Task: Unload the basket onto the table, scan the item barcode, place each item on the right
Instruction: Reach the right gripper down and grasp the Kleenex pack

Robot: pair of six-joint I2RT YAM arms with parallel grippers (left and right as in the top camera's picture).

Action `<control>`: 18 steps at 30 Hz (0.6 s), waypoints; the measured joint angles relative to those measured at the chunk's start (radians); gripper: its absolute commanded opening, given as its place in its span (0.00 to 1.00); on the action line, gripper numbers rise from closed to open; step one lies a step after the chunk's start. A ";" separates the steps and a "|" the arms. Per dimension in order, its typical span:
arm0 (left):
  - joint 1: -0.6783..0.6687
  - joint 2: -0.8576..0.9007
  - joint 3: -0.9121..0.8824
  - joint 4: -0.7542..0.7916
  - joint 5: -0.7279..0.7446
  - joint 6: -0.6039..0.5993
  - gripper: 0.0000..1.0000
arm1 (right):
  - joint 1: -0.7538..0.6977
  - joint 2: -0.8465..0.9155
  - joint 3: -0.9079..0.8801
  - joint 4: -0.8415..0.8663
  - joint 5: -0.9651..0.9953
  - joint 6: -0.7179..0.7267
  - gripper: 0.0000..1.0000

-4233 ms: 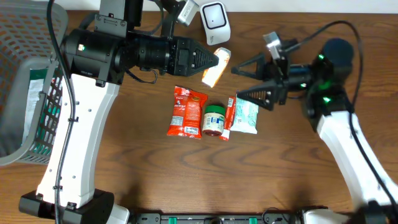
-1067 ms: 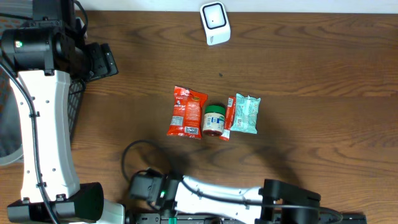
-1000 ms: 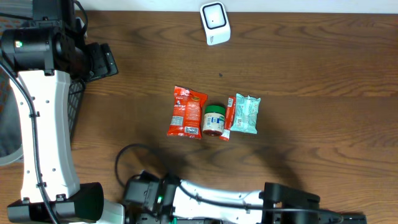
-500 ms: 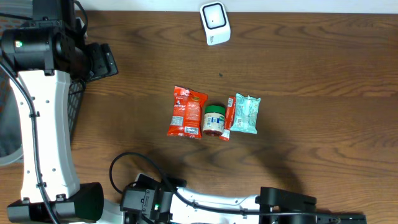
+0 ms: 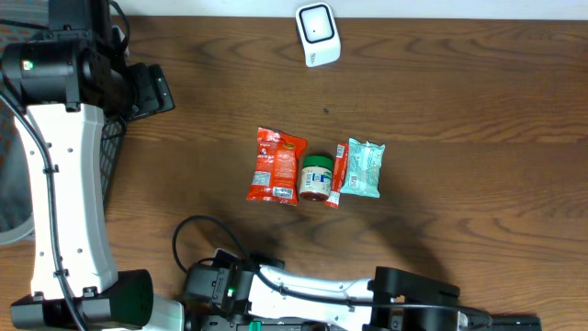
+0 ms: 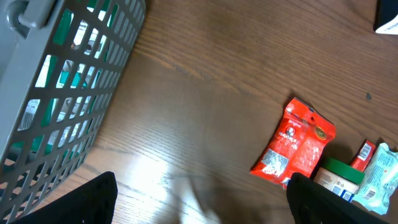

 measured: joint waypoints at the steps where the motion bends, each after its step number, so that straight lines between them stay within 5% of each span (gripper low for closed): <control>1: 0.000 0.000 0.000 0.000 0.000 0.000 0.87 | -0.006 0.000 0.002 -0.007 0.001 -0.008 0.58; 18: 0.000 0.000 0.000 0.000 0.000 0.000 0.87 | -0.200 0.008 0.018 -0.031 0.321 -0.093 0.64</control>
